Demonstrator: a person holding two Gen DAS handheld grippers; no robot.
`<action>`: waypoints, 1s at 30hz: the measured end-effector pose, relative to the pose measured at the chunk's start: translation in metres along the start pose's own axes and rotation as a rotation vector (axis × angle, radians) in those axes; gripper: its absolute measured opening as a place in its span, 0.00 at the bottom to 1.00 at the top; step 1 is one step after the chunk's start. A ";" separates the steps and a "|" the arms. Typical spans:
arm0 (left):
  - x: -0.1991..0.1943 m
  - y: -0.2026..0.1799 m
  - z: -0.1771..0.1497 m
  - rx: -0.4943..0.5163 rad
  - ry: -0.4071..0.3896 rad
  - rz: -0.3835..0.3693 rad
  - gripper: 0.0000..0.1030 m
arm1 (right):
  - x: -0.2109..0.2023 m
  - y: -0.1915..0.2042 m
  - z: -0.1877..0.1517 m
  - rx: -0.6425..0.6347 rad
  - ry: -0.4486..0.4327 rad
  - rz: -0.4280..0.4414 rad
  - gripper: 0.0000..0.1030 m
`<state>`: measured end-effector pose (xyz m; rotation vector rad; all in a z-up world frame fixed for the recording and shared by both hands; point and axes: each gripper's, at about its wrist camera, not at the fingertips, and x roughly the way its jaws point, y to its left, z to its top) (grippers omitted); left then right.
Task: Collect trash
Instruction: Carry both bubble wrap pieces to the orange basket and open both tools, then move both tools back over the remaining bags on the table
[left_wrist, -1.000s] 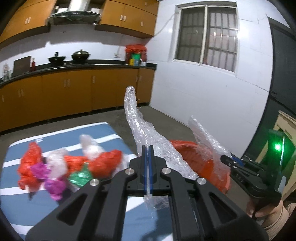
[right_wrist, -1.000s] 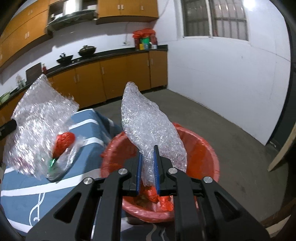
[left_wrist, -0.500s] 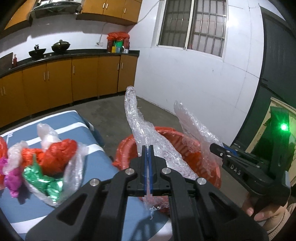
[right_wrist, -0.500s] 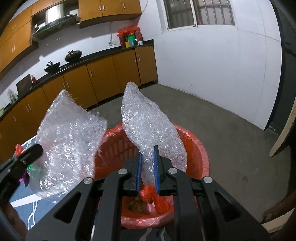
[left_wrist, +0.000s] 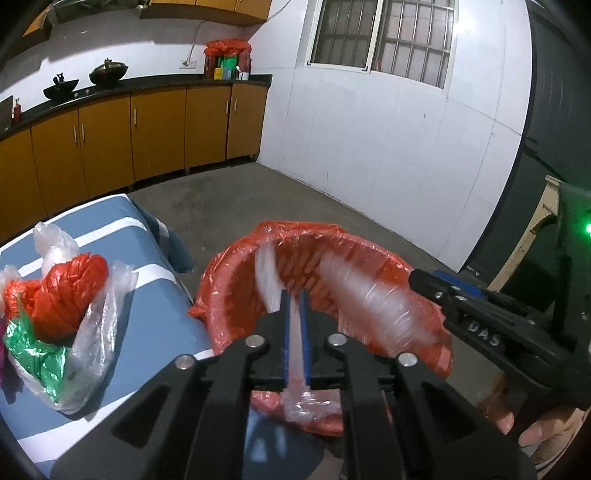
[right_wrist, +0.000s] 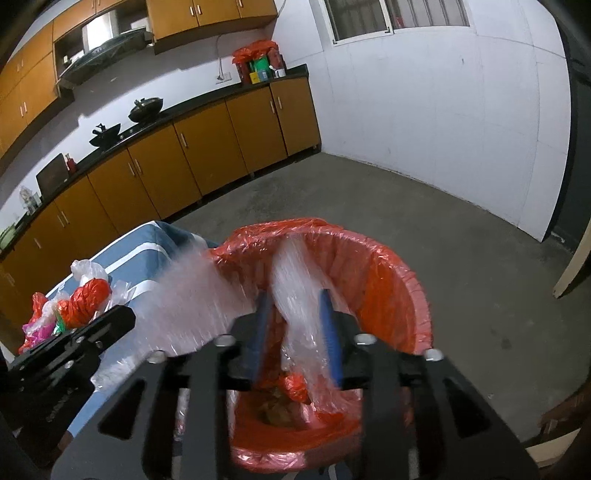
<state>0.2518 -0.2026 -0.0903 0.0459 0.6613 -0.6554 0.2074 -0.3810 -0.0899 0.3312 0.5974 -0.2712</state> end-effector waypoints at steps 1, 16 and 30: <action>0.000 0.001 0.000 -0.002 0.001 0.003 0.17 | -0.001 -0.002 0.000 0.000 -0.001 -0.004 0.35; -0.041 0.037 -0.009 -0.038 -0.031 0.145 0.43 | -0.019 0.008 0.000 -0.065 -0.033 -0.035 0.35; -0.144 0.143 -0.045 -0.185 -0.100 0.491 0.63 | -0.026 0.098 -0.011 -0.195 -0.033 0.125 0.57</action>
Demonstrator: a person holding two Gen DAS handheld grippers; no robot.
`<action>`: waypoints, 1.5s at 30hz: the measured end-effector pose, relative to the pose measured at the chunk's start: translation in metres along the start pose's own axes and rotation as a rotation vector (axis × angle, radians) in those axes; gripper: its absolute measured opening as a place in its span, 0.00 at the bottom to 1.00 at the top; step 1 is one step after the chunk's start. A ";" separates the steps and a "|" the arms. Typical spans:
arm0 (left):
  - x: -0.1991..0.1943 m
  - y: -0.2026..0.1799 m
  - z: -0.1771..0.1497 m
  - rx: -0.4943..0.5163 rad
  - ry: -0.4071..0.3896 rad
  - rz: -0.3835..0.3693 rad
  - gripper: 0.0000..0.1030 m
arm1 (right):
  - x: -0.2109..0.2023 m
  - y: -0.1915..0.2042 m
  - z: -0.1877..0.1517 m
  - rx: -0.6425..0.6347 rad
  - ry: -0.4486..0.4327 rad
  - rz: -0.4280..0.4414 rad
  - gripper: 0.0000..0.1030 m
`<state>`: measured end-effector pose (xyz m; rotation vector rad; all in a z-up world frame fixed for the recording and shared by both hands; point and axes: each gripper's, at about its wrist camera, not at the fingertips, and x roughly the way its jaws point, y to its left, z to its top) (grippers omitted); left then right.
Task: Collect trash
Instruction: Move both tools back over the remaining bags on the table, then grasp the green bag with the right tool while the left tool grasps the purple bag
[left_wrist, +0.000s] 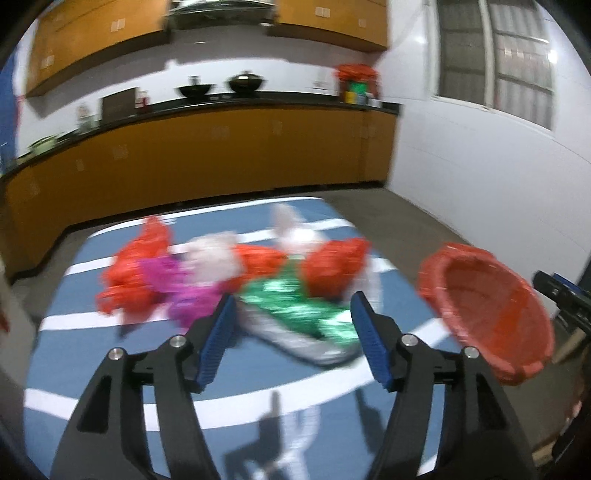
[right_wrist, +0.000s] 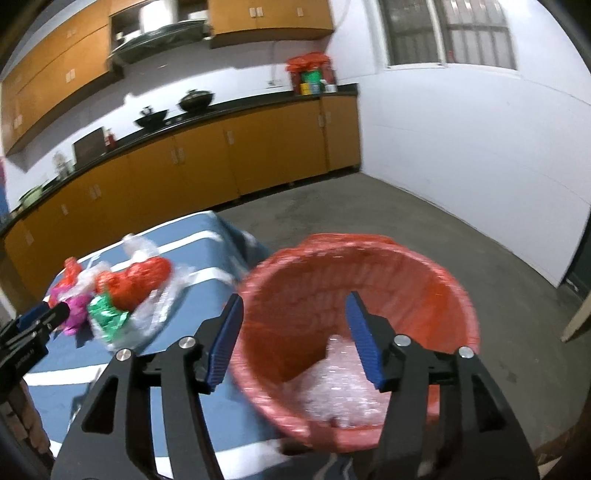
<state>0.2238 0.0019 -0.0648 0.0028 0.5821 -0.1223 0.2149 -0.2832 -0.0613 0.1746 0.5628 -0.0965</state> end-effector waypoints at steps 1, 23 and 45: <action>-0.003 0.015 -0.001 -0.019 -0.003 0.031 0.65 | 0.002 0.009 0.000 -0.013 0.003 0.017 0.57; -0.039 0.160 -0.020 -0.231 -0.018 0.284 0.73 | 0.078 0.181 -0.017 -0.281 0.170 0.303 0.48; -0.029 0.168 -0.031 -0.257 0.022 0.267 0.73 | 0.113 0.197 -0.031 -0.366 0.285 0.263 0.48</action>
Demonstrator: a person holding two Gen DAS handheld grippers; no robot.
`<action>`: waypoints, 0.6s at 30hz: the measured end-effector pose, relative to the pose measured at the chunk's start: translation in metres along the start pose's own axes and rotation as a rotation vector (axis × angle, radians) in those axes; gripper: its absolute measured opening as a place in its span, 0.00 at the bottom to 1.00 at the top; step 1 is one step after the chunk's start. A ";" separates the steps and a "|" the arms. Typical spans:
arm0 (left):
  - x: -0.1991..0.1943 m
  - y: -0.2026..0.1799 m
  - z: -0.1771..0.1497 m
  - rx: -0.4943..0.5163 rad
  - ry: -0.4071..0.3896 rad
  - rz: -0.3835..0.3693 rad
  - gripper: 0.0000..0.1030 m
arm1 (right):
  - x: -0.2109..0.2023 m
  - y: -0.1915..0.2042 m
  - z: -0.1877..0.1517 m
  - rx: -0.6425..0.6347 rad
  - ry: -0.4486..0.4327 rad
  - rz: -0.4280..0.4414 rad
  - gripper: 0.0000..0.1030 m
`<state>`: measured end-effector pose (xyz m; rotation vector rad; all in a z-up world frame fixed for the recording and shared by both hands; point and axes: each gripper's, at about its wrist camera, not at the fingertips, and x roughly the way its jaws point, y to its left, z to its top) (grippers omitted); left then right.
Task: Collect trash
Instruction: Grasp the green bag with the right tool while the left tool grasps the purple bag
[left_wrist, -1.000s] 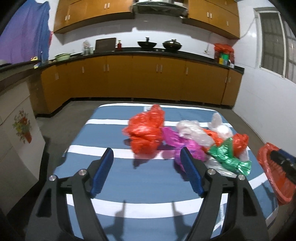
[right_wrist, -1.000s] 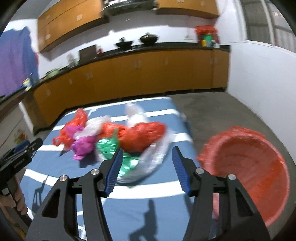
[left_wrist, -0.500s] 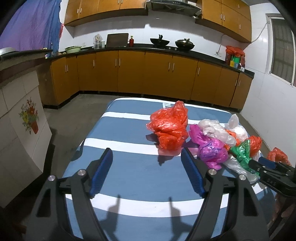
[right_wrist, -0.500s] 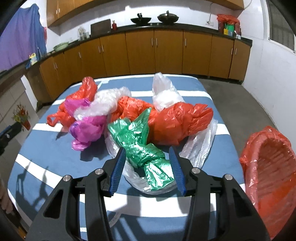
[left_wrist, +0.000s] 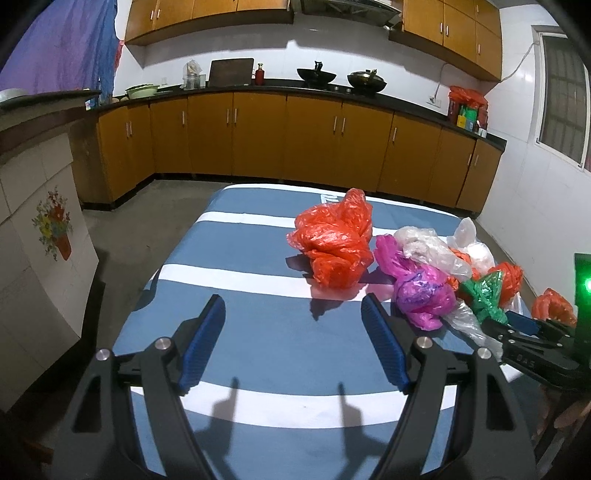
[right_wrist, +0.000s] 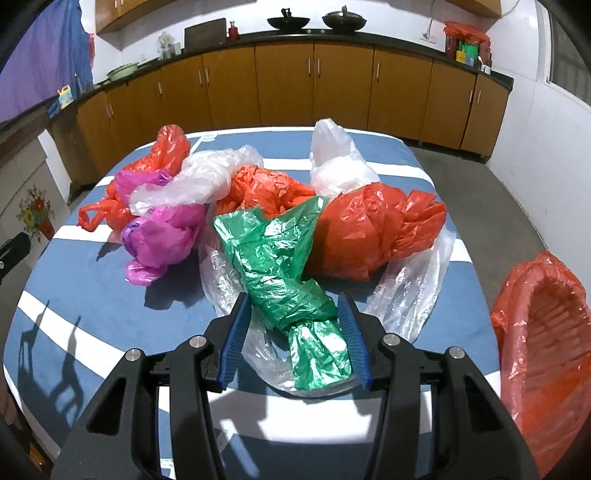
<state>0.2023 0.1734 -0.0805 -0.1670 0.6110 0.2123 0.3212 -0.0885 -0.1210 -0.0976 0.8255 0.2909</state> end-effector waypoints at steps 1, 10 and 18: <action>0.000 -0.001 0.000 0.001 0.001 -0.002 0.73 | 0.001 0.000 0.000 -0.003 0.006 0.000 0.48; 0.000 -0.016 0.000 0.022 0.000 -0.038 0.73 | -0.022 -0.002 -0.002 0.025 -0.055 0.071 0.33; 0.009 -0.049 0.003 0.069 0.018 -0.109 0.73 | -0.062 -0.013 -0.002 0.081 -0.154 0.102 0.33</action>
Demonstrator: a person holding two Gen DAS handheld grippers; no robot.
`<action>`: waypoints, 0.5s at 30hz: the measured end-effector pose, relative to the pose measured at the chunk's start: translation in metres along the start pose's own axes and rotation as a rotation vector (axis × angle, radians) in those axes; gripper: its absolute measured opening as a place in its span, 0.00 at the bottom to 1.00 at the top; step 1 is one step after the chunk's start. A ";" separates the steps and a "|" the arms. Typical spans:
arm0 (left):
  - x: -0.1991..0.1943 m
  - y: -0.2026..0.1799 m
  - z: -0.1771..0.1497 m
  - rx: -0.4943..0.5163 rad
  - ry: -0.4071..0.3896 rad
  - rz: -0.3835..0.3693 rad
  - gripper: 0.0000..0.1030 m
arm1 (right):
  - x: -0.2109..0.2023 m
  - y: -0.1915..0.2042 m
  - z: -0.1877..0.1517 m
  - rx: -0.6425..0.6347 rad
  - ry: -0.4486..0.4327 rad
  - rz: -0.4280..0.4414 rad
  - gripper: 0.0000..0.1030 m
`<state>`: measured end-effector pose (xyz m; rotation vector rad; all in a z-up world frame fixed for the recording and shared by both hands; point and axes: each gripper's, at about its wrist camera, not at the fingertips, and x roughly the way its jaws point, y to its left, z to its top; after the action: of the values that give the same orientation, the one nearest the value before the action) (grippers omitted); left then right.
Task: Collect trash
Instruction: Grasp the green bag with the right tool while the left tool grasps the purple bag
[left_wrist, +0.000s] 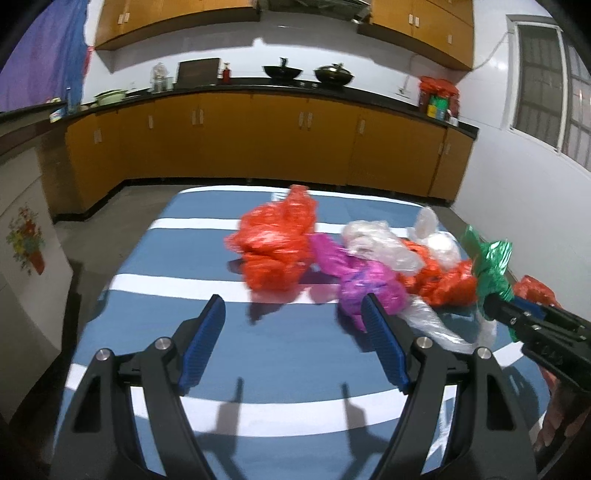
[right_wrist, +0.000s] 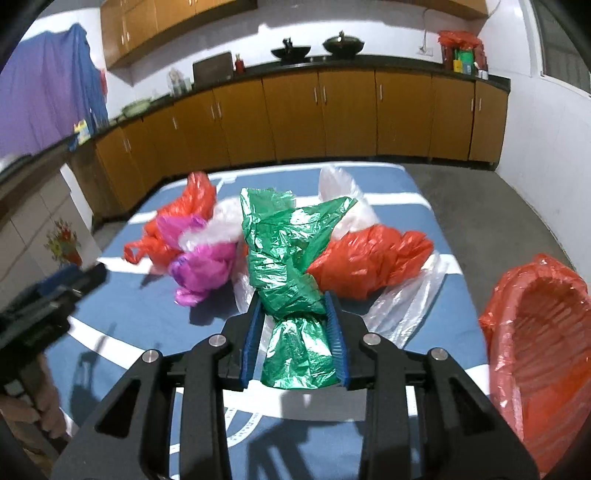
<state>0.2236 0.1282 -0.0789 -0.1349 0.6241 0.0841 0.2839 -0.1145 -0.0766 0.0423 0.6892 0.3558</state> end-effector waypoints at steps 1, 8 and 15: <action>0.004 -0.006 0.001 0.008 0.006 -0.010 0.73 | -0.003 -0.001 0.000 0.007 -0.008 0.001 0.33; 0.036 -0.038 0.005 0.043 0.070 -0.066 0.73 | -0.019 -0.018 -0.006 0.035 -0.039 -0.039 0.33; 0.072 -0.058 0.007 0.082 0.135 -0.064 0.72 | -0.018 -0.040 -0.016 0.086 -0.017 -0.071 0.33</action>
<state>0.2926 0.0743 -0.1091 -0.0821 0.7564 -0.0130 0.2733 -0.1593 -0.0837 0.1025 0.6868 0.2574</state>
